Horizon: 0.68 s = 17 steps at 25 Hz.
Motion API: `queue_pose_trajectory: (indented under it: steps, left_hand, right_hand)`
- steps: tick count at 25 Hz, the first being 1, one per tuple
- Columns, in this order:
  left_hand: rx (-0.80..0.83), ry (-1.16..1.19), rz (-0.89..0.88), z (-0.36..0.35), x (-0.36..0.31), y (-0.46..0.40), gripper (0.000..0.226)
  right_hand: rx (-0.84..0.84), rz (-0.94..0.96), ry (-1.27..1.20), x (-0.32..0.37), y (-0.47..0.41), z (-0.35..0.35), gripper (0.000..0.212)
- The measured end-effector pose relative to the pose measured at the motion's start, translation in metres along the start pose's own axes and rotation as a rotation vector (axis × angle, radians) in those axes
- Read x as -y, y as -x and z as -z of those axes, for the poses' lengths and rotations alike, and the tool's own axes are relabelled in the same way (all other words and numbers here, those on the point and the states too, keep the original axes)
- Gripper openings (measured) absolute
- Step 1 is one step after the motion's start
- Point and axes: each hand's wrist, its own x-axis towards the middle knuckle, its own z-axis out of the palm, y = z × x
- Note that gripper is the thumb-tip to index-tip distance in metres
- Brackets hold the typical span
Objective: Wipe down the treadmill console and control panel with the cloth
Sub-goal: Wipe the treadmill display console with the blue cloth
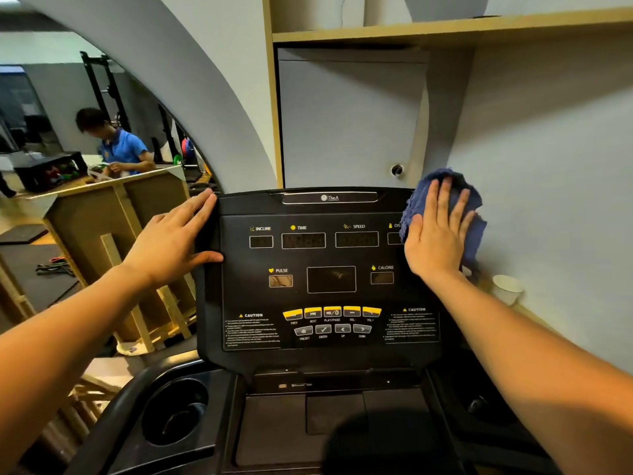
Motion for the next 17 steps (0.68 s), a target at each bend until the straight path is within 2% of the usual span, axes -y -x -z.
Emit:
queue_pose_trajectory:
  steps: [4,10,17]
  left_hand:
    - [0.008,0.000,0.002,-0.002,0.003,0.001,0.104]
    - [0.005,0.013,-0.014,-0.004,0.009,0.007,0.103]
    - [0.032,0.003,0.015,-0.002,0.024,0.018,0.102]
  right_hand:
    - [-0.010,0.106,0.010,0.054,0.001,-0.006,0.067]
    - [-0.022,0.164,-0.009,0.137,0.014,-0.018,0.067]
    - [0.017,0.374,-0.067,0.244,0.051,-0.032,0.068]
